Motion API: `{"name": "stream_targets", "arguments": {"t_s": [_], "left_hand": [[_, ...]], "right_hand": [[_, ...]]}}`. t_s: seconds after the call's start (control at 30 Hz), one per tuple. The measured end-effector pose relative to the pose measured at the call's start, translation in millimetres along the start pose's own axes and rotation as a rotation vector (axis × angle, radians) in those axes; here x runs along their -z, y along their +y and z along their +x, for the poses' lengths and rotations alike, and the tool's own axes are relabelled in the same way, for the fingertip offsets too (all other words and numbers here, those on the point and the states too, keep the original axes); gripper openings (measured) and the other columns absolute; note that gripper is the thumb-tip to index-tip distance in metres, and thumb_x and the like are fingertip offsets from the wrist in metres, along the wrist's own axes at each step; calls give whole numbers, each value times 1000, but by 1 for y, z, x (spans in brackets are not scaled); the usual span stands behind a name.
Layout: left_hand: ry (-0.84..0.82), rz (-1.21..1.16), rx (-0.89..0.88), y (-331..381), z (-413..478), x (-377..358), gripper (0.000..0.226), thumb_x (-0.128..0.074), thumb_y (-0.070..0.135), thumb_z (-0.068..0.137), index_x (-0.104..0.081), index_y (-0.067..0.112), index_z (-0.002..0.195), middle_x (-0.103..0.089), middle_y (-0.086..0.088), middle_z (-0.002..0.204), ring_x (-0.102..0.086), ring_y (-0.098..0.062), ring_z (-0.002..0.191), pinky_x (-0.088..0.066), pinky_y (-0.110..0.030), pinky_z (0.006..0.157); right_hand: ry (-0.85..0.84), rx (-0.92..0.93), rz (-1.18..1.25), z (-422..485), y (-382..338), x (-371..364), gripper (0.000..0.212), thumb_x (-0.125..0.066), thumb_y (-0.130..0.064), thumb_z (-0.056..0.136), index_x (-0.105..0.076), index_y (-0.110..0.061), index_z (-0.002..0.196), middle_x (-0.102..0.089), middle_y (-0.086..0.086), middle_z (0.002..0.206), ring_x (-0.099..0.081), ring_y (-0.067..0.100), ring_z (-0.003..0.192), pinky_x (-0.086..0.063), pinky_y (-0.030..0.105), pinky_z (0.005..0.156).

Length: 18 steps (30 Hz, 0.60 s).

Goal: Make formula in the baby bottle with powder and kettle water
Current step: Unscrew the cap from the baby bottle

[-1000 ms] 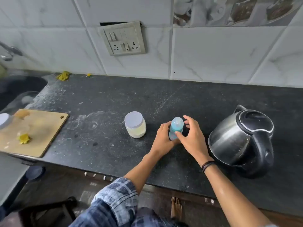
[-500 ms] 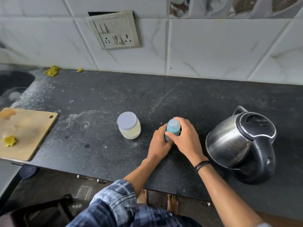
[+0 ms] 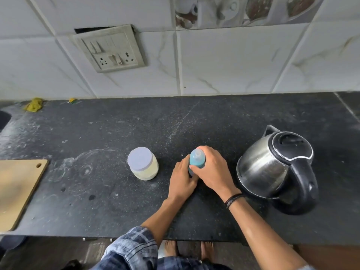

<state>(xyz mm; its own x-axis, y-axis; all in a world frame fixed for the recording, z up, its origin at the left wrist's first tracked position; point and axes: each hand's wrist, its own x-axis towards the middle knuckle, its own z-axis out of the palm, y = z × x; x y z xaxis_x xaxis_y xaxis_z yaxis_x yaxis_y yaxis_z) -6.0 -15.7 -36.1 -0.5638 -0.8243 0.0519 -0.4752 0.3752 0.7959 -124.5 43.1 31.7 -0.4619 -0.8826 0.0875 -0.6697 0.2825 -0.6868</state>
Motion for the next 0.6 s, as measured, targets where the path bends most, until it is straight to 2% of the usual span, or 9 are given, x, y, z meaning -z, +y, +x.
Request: {"name": "stream_targets", "arguments": {"t_s": [0.23, 0.37, 0.6], "left_hand": [[16, 61, -43, -7, 5, -1, 53, -46, 40, 83, -53, 25, 133, -64, 12, 110, -51, -11, 92, -45, -35, 85], [34, 97, -71, -9, 4, -1, 48, -47, 38, 83, -54, 24, 129, -64, 12, 105, -48, -7, 85, -39, -31, 77], [41, 123, -89, -7, 6, 2, 48, -50, 35, 85, -53, 26, 132, -65, 12, 109, -48, -6, 87, -38, -30, 79]], "right_hand": [[-16, 7, -15, -1, 1, -1, 57, -83, -23, 81, -57, -21, 132, -64, -7, 127, -55, 15, 115, -38, 17, 92], [-30, 7, -9, -2, 0, -1, 63, -83, -22, 82, -54, -22, 138, -63, -8, 132, -54, 15, 119, -39, 20, 96], [-24, 6, -6, -2, -1, -2, 67, -82, -21, 82, -51, -24, 142, -61, -9, 135, -53, 13, 122, -40, 21, 99]]}}
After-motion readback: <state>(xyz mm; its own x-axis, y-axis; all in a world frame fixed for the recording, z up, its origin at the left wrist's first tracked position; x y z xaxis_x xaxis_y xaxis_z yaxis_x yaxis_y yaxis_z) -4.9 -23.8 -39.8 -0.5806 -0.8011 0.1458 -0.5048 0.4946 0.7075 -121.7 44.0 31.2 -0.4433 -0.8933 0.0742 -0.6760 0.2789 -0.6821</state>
